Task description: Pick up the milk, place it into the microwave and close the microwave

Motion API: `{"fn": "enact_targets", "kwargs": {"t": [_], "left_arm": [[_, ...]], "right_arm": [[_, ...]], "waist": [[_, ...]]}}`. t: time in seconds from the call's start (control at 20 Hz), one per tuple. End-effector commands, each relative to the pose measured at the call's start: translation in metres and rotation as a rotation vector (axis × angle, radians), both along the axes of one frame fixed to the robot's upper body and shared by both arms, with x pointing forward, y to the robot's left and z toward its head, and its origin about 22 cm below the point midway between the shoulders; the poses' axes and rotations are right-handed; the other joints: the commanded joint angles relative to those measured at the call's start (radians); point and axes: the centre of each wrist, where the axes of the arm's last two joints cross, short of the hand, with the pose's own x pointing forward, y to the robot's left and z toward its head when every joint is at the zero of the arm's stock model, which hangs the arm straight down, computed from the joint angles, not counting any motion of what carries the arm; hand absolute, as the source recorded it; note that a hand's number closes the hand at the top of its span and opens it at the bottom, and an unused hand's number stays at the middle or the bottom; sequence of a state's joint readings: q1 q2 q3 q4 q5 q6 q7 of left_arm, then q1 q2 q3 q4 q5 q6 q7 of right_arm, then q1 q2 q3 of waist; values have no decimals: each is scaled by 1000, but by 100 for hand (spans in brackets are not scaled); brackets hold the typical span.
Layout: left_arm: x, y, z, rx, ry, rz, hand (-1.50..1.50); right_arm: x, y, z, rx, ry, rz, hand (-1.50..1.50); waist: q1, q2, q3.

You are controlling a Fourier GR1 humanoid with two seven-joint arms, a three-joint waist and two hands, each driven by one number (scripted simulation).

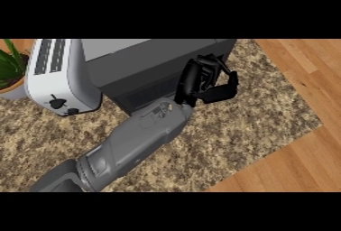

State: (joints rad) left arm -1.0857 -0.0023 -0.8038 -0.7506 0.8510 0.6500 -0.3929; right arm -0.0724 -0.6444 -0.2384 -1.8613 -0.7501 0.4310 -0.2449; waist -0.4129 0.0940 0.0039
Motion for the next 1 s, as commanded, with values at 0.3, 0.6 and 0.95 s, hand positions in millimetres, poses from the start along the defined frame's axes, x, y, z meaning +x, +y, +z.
{"fn": "enact_targets", "kwargs": {"t": [0.3, 0.6, 0.95], "left_arm": [[31, 53, -29, 101, 104, 163, 150], [37, 66, -29, 113, 91, 167, -150], [36, 71, -35, 100, 111, 135, -150]], "right_arm": [[-9, -13, 14, 7, -27, -57, -150], [-16, -18, 13, 25, -13, -86, -150], [-24, -20, 21, 15, -23, -87, -150]], "waist": [[82, 9, -3], [111, 10, -4], [138, 1, -5]]}}
